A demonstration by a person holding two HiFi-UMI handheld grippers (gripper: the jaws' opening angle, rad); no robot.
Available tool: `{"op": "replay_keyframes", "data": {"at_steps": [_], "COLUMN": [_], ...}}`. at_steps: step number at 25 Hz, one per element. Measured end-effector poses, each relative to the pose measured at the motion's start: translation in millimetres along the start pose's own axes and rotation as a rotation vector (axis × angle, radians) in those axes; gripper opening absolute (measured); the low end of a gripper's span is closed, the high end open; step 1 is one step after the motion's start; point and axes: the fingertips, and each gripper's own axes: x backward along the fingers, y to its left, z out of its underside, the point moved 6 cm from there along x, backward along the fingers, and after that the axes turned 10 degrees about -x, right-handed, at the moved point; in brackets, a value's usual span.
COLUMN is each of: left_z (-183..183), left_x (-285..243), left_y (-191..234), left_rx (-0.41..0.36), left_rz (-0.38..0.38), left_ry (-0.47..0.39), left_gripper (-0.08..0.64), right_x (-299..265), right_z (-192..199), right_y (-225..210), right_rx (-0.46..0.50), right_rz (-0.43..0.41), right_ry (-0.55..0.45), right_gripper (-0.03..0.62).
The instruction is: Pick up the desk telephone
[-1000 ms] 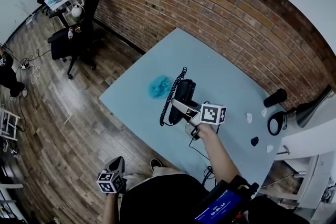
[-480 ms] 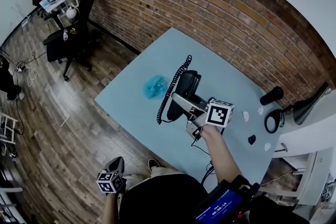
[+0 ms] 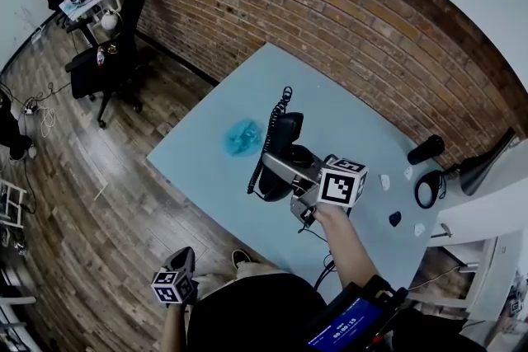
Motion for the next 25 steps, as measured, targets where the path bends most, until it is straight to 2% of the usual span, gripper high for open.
{"op": "replay_keyframes", "data": {"at_steps": [9, 16, 25], "left_z": [1, -4, -2], "left_x": [-1, -3, -3], "left_y": [1, -3, -9], "left_rx": [-0.010, -0.031, -0.048], "left_rz": [0.012, 0.024, 0.035], "left_ry": [0.015, 0.023, 0.041], "left_gripper": [0.009, 0.009, 0.009], "right_x": [9, 16, 28], "right_z": [5, 10, 27], "right_y": [1, -10, -27], "right_rx": [0.019, 0.030, -0.008], "right_rz": [0.024, 0.080, 0.131], "right_ry": [0.007, 0.018, 0.054], "right_gripper": [0.275, 0.275, 0.276]}}
